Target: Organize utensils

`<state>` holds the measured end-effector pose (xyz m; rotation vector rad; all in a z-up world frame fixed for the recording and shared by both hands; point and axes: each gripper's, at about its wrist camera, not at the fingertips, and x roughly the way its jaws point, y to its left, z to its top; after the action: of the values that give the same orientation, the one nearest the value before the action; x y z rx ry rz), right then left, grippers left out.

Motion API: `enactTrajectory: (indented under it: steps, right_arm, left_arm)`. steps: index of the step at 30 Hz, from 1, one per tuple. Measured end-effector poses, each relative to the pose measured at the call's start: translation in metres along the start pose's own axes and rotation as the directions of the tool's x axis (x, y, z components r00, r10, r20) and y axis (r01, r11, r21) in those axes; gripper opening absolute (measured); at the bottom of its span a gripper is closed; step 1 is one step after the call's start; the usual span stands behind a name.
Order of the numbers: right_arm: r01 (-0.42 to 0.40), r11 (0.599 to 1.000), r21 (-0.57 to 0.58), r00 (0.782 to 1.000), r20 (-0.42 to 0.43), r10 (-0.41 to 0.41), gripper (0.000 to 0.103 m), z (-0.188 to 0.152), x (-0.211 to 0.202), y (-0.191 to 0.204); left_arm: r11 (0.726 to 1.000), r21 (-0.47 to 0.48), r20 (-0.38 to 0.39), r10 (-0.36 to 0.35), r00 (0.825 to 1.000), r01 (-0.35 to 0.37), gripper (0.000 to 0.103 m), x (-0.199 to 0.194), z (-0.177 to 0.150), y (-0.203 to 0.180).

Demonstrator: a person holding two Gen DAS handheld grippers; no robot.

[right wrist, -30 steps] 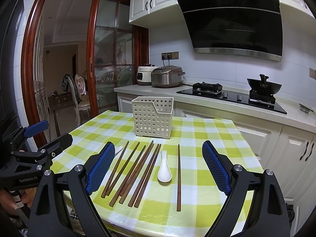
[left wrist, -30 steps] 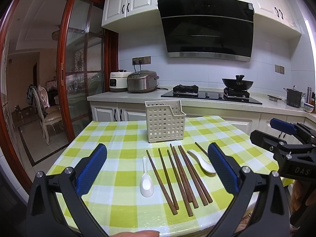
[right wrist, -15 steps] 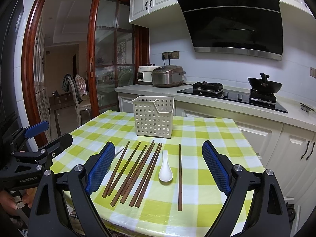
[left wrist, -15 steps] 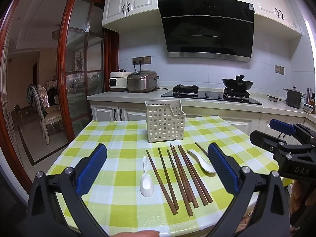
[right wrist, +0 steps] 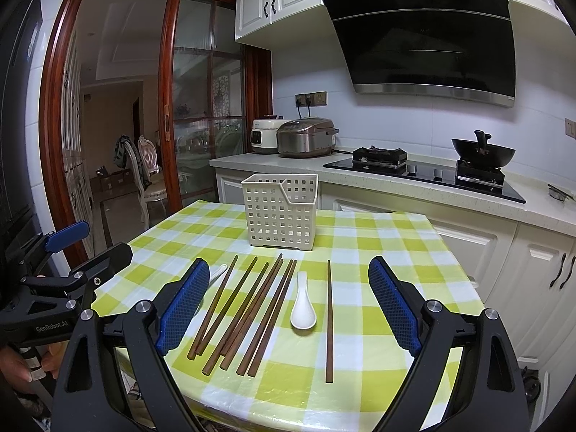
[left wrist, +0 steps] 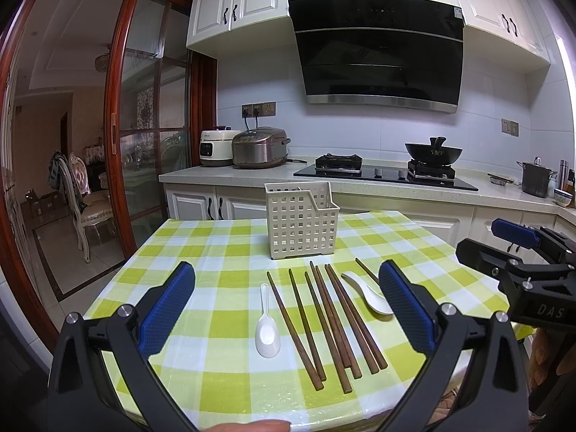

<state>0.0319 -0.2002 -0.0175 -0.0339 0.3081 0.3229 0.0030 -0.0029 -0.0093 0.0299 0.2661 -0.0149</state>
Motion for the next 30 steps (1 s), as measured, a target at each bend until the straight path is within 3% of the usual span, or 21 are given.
enactTrajectory:
  steps: [20,30]
  right_arm:
    - [0.005,1.000,0.027,1.000,-0.023,-0.005,0.085,-0.007,0.005,-0.006]
    - [0.045,0.996,0.079,0.993,-0.115,-0.036,0.085,-0.016,0.031,-0.026]
  left_arm:
    - [1.000,-0.008,-0.014,0.003,1.000,-0.003,0.099,0.001,-0.002,0.001]
    - [0.999,-0.051,-0.132,0.008,0.991,-0.015,0.099,0.026,-0.013,0.013]
